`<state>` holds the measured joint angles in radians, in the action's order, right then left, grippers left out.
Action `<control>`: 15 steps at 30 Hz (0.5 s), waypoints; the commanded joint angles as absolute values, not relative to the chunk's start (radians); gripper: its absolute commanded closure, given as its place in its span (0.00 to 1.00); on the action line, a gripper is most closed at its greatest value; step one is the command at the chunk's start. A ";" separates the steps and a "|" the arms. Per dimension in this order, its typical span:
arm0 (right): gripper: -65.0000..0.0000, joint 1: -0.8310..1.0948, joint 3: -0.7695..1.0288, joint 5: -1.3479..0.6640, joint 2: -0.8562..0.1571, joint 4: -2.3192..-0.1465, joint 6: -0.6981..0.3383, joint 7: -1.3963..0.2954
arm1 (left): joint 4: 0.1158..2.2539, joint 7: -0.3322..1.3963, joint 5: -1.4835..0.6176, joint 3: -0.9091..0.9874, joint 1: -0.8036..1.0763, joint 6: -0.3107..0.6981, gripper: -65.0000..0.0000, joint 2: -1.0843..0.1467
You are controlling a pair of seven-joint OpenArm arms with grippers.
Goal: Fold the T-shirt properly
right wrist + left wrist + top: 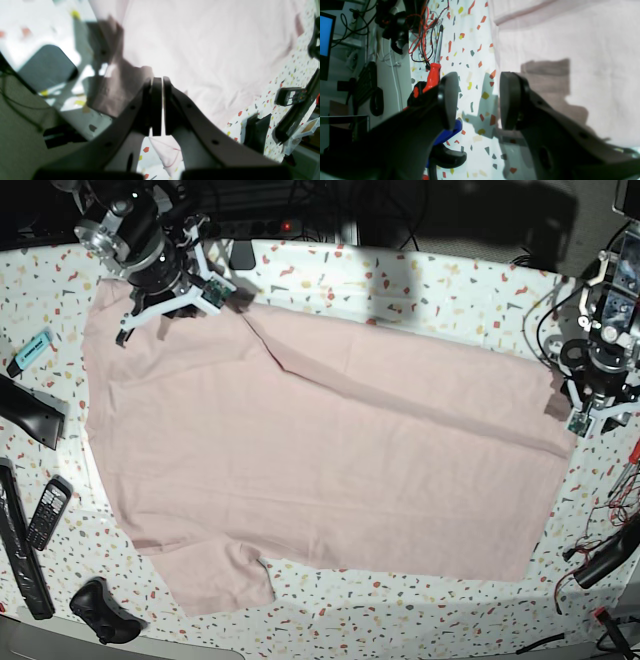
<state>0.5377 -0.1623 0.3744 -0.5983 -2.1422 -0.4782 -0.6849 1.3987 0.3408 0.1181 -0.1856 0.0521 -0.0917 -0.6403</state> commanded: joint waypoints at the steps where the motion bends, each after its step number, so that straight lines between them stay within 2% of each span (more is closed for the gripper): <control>1: 1.00 0.535 -0.139 0.373 -0.612 -2.163 -0.463 -0.689 | 1.415 0.326 0.130 -0.177 0.039 -0.105 0.60 -0.660; 6: 1.00 0.578 -0.073 0.250 -0.614 -2.163 -0.464 -0.766 | 1.415 0.325 0.130 -0.177 0.039 -0.105 0.60 -0.660; 7: 0.96 0.597 -0.060 0.245 -0.618 -2.163 -0.464 -0.768 | 1.415 0.325 0.130 -0.177 0.039 -0.105 0.60 -0.660; 10: 0.73 0.650 -0.036 0.247 -0.647 -2.163 -0.480 -0.768 | 1.415 0.325 0.130 -0.177 0.039 -0.105 0.60 -0.660; 12: 0.62 0.674 -0.032 0.250 -0.669 -2.163 -0.519 -0.768 | 1.415 0.325 0.130 -0.177 0.039 -0.105 0.60 -0.660; 15: 0.58 0.682 -0.032 0.251 -0.679 -2.162 -0.554 -0.767 | 1.415 0.326 0.130 -0.177 0.039 -0.105 0.60 -0.660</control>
